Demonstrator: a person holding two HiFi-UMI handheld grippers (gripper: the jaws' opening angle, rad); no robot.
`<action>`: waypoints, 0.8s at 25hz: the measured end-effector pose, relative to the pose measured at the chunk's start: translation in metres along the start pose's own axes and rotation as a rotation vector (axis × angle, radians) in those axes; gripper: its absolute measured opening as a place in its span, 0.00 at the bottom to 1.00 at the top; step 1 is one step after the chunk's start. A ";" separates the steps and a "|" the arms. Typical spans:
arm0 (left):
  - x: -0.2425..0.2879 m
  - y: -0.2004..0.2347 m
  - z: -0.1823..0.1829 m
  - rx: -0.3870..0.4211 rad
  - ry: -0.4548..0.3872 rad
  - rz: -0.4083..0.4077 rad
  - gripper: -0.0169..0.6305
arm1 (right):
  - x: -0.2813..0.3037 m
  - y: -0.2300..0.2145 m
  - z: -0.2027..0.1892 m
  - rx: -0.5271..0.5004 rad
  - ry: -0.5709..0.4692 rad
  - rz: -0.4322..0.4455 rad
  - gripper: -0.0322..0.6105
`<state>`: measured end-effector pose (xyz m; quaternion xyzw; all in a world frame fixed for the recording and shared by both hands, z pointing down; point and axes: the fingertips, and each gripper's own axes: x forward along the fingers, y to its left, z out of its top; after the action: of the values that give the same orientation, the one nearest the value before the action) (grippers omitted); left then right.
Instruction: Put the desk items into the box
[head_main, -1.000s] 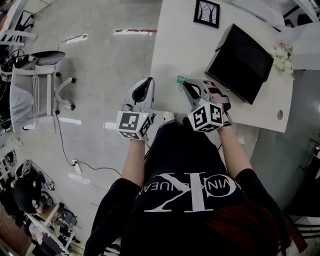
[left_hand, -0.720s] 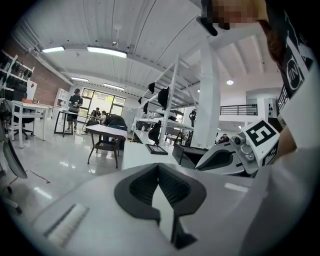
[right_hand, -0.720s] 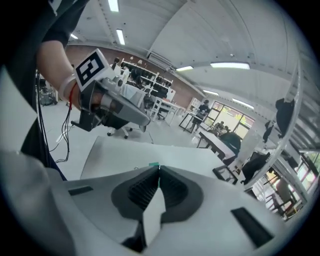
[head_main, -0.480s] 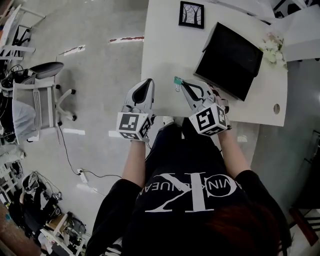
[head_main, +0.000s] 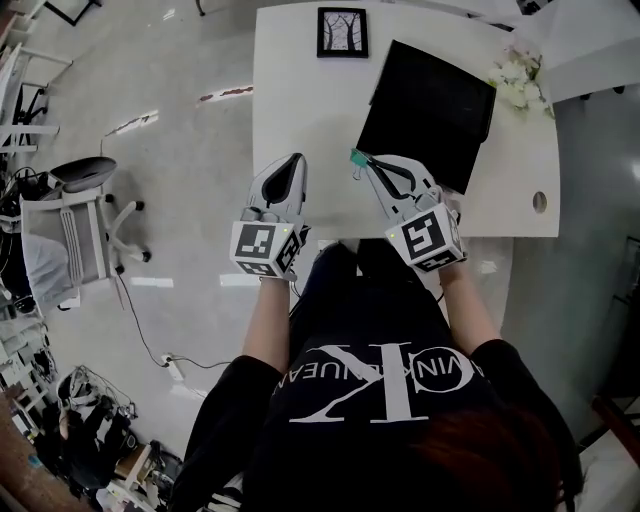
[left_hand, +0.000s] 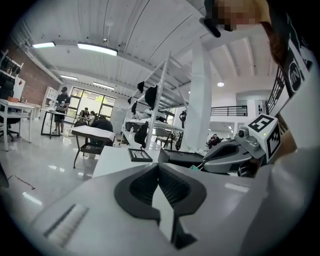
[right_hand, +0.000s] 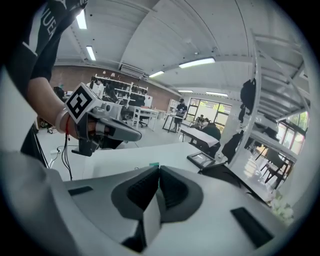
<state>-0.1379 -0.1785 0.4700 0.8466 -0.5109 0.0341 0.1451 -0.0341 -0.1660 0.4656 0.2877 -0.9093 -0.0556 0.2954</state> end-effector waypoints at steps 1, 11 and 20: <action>0.004 -0.003 0.001 0.003 0.000 -0.007 0.04 | -0.003 -0.004 -0.002 0.008 0.001 -0.009 0.08; 0.033 -0.025 0.009 0.015 0.008 -0.057 0.04 | -0.029 -0.042 -0.026 0.070 0.033 -0.083 0.08; 0.049 -0.032 0.016 -0.006 0.000 -0.075 0.04 | -0.036 -0.060 -0.051 0.112 0.099 -0.106 0.08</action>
<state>-0.0882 -0.2115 0.4585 0.8646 -0.4791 0.0270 0.1487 0.0481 -0.1923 0.4726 0.3539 -0.8788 -0.0061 0.3200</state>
